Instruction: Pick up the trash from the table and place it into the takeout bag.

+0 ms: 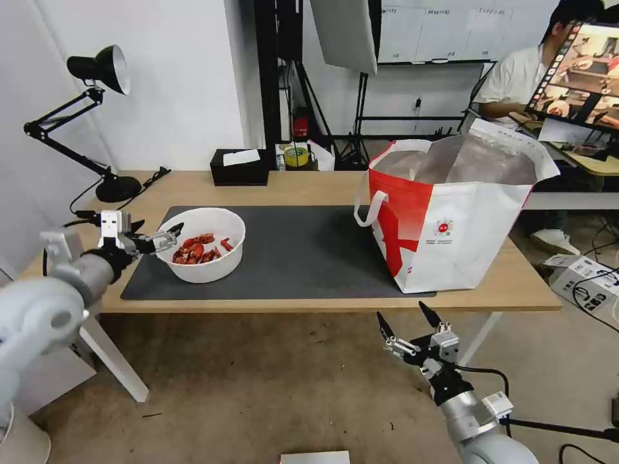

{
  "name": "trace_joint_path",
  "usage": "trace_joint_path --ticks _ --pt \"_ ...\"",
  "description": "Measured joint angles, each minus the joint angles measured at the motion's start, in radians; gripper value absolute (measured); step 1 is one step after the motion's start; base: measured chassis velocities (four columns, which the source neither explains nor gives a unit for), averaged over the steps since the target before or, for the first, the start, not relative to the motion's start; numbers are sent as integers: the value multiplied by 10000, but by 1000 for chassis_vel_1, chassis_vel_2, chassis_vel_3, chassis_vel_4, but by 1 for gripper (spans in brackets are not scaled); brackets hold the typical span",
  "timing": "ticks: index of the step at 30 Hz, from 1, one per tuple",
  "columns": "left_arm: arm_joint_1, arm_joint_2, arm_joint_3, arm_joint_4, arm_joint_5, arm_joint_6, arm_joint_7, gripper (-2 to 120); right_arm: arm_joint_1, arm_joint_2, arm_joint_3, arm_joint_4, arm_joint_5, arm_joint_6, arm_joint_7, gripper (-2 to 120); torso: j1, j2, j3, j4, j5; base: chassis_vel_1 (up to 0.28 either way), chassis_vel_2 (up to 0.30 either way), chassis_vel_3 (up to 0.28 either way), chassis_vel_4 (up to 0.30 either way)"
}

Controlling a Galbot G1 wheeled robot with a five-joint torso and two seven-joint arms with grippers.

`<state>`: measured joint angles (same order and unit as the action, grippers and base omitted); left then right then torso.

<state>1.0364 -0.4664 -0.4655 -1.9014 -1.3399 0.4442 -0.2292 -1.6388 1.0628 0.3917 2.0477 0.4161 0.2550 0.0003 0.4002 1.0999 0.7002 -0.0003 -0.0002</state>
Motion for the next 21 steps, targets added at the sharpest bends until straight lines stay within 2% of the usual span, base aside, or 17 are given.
trace_joint_path --ticks 2,5,6,8,14,21 --pt "-96 0 10 140 -261 279 -123 100 0 0 0 0 1 0 0 100 0 0 0 1 1 0 0 0 0" --pt "-349 -10 27 628 -1153 1101 -779 100 1 0 0 1 2 0 -3 100 -1 0 -1 4 0 0 0 0 0" --pt "-349 -10 27 628 -1153 1101 -779 100 1 0 0 1 2 0 -3 100 -1 0 -1 4 0 0 0 0 0" --pt "-698 -65 191 1032 -1845 1522 -1231 100 1 -1 0 2 3 0 -4 100 -1 0 -1 5 0 0 0 0 0" --pt "-1223 -308 556 1715 -2766 1789 -1678 100 2 -1 0 2 3 0 -4 100 -1 0 -1 3 2 0 0 0 0" --pt "-1594 -638 915 2126 -3193 1879 -1722 100 2 -1 0 3 4 0 -5 100 -1 0 -1 3 2 0 0 0 0"
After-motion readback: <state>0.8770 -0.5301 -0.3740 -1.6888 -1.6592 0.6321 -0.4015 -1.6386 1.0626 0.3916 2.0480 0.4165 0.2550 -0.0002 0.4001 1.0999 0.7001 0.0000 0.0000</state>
